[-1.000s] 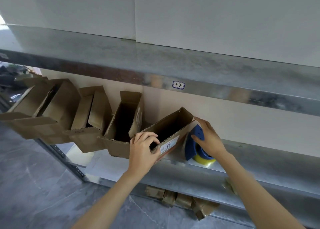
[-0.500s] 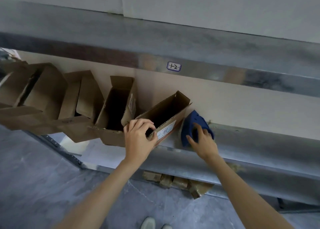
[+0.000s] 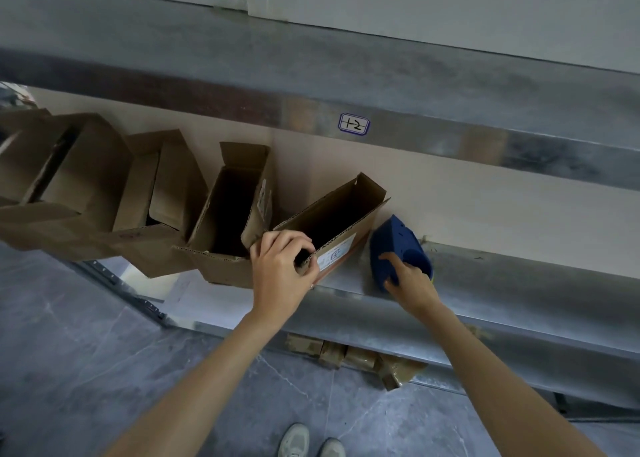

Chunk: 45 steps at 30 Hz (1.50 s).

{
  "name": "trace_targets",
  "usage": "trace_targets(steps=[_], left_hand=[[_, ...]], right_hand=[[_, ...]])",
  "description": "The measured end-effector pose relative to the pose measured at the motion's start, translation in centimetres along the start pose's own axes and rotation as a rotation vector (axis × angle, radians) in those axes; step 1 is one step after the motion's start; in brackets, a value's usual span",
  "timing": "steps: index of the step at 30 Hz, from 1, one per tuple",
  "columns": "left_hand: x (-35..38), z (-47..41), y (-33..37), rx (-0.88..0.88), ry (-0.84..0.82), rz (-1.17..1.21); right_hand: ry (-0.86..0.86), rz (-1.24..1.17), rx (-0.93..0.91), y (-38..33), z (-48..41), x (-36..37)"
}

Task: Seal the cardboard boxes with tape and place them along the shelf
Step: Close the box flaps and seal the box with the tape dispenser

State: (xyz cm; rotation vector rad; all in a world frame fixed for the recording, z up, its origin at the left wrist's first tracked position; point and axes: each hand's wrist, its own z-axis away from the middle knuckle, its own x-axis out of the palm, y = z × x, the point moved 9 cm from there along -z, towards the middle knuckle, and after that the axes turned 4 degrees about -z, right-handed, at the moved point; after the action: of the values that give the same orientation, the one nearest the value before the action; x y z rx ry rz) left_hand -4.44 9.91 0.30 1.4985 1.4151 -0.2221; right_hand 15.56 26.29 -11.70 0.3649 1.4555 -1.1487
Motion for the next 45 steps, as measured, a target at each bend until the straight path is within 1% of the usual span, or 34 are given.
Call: trace_targets(steps=[3, 10, 16, 19, 25, 31, 36, 42, 45], left_hand=[[0.2, -0.1, -0.1, -0.001, -0.011, 0.006], [0.3, -0.1, -0.1, 0.022, -0.007, 0.052], [0.4, -0.5, 0.0, 0.045, 0.003, 0.092], [0.6, -0.6, 0.3, 0.084, -0.007, 0.127], [1.5, -0.8, 1.0, 0.113, -0.068, 0.161], [2.0, -1.9, 1.1, 0.162, -0.176, 0.203], [2.5, -3.6, 0.8, 0.193, -0.270, 0.232], [2.7, -5.0, 0.2, 0.215, -0.295, 0.261], [2.7, -5.3, 0.0, 0.211, -0.294, 0.282]], right_hand=[[-0.004, 0.036, -0.013, 0.0, -0.3, 0.1], [0.029, 0.010, -0.028, 0.4, 0.3, -0.3], [0.085, -0.015, 0.070, 3.6, 1.9, -2.2], [0.104, -0.034, 0.123, 5.9, 2.9, -3.3], [0.105, -0.003, 0.185, 9.3, 4.4, -4.3], [0.034, -0.002, 0.163, 9.5, 4.3, -4.4], [0.078, -0.002, 0.167, 9.5, 4.6, -6.1], [0.186, 0.004, 0.164, 9.3, 5.8, -9.3], [0.263, -0.031, 0.117, 7.9, 6.2, -11.0]])
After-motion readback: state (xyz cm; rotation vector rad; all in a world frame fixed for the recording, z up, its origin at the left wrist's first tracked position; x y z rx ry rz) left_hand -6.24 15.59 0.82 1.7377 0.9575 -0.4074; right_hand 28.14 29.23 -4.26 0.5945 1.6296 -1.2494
